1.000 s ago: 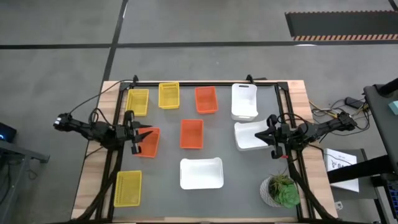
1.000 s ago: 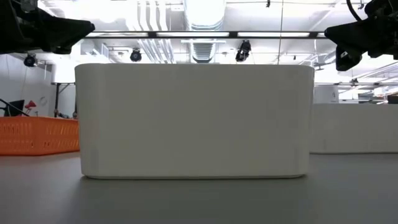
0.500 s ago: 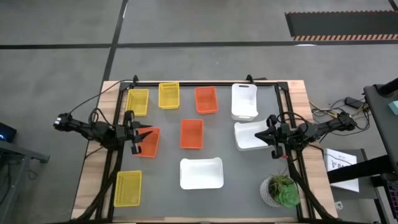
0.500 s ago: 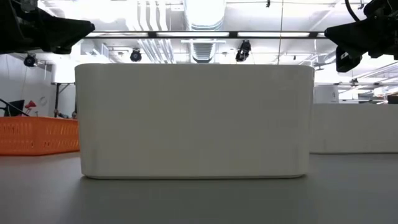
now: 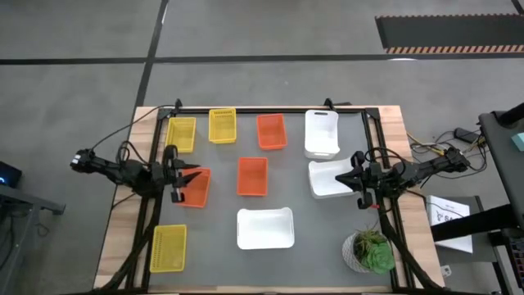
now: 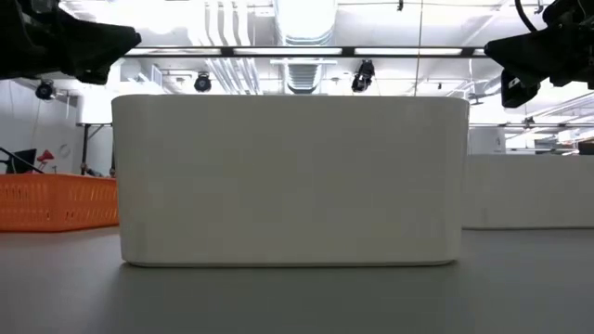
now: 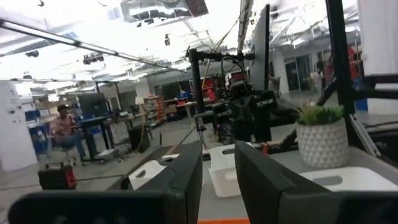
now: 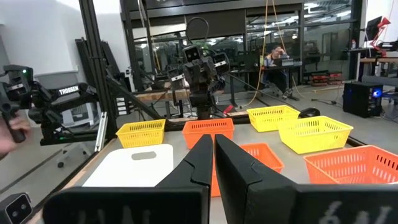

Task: Stack baskets by color
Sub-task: Stack the top orange bin on top of the bottom right orange bin

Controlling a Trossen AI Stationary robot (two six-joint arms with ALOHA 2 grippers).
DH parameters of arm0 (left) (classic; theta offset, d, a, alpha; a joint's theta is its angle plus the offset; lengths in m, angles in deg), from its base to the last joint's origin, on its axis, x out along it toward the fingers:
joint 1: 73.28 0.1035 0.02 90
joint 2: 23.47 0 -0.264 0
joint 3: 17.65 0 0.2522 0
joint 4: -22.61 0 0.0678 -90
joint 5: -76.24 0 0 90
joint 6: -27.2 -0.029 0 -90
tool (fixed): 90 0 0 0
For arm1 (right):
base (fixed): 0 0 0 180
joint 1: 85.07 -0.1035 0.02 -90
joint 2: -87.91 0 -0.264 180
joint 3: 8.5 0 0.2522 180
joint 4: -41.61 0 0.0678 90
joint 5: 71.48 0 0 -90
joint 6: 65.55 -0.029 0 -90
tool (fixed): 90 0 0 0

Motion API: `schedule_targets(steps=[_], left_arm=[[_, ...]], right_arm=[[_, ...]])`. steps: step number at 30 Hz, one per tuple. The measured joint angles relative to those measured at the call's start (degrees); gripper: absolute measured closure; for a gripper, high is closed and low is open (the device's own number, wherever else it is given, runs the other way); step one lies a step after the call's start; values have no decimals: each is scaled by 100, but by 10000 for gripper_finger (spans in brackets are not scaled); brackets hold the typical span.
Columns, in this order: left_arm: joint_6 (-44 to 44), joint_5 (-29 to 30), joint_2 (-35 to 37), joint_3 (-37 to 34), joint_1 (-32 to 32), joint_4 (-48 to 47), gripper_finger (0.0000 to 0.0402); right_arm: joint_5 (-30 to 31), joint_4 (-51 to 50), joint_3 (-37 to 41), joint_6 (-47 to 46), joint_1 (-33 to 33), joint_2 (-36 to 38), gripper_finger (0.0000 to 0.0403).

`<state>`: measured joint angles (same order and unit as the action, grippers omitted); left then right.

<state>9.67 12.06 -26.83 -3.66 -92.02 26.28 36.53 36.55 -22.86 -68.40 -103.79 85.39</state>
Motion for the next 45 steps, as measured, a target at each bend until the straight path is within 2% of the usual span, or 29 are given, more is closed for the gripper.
schedule_targets(steps=[3, 7, 12, 18, 30, 35, 40, 45], left_arm=[[-410, -2, 2, 1, 1, 566, 323], [-425, -2, 7, 0, 2, 1263, 323], [1241, -7, -2, 0, -2, 1288, 323], [2012, -24, -145, 0, -2, 1292, 323], [2016, -19, -363, 0, -2, 1349, 323], [1690, 377, -371, 0, -6, 1476, 323], [1093, 470, -465, 0, -6, 2270, 323], [349, 468, -660, 0, -4, 3491, 323]], right_arm=[[-1, 41, 0, -153, 0, 1, 394], [1, 63, 0, -1377, 0, 1, 394], [3, 66, 0, -1310, 0, 1, 394], [3, 65, 0, -1263, 0, 1, 394], [3, 65, 0, -1259, 0, 1, 394], [73, 155, 0, -1240, 0, 1, 394], [305, 1209, 0, -250, 2, -415, 394], [305, 3029, 0, 685, 2, -1488, 394]])
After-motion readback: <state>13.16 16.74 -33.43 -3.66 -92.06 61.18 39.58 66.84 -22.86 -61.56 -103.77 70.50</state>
